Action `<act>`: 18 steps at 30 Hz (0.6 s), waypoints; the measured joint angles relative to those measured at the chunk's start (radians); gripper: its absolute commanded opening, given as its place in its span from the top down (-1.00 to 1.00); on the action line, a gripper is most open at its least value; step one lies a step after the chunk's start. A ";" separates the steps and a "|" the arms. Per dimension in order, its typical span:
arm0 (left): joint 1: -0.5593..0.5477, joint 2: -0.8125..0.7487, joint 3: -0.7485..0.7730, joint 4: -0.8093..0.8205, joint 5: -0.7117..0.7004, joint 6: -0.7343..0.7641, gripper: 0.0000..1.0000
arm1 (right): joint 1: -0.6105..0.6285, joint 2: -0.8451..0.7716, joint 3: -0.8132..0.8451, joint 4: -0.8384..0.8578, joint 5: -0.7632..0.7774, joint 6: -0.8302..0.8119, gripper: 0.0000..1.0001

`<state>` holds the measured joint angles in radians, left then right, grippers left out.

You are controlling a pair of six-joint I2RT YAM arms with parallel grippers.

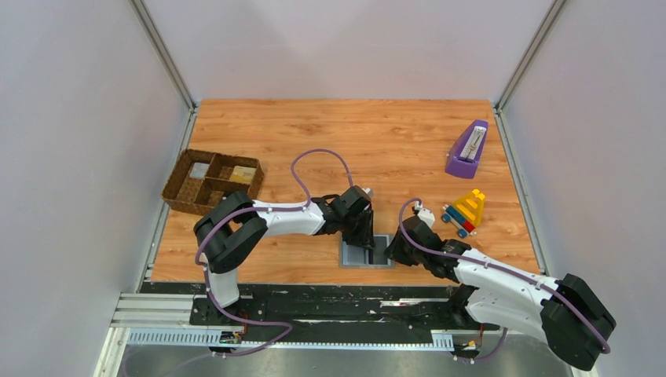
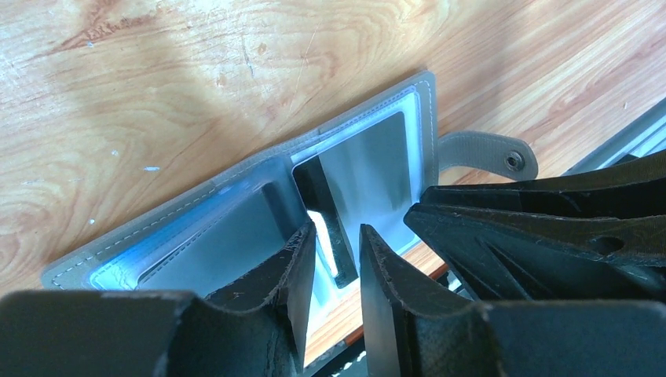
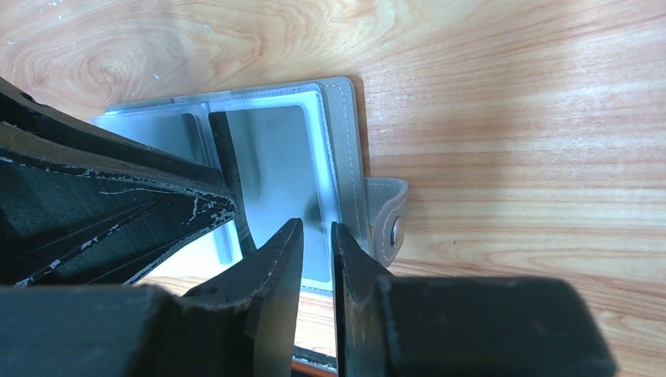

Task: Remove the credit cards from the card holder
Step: Remove the credit card from the card holder.

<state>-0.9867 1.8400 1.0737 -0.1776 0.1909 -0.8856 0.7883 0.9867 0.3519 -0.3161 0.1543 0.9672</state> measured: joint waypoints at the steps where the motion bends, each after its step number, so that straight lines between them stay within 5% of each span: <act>1: -0.002 0.000 0.002 -0.003 -0.004 0.001 0.25 | 0.000 0.000 0.000 0.000 0.000 0.000 0.58; 18: -0.008 -0.024 0.003 -0.040 -0.044 0.013 0.19 | -0.002 0.027 -0.003 0.042 -0.025 0.000 0.60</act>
<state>-0.9947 1.8160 1.0767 -0.2173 0.1471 -0.8722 0.7864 1.0138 0.3485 -0.2741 0.1291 0.9672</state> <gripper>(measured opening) 0.401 0.200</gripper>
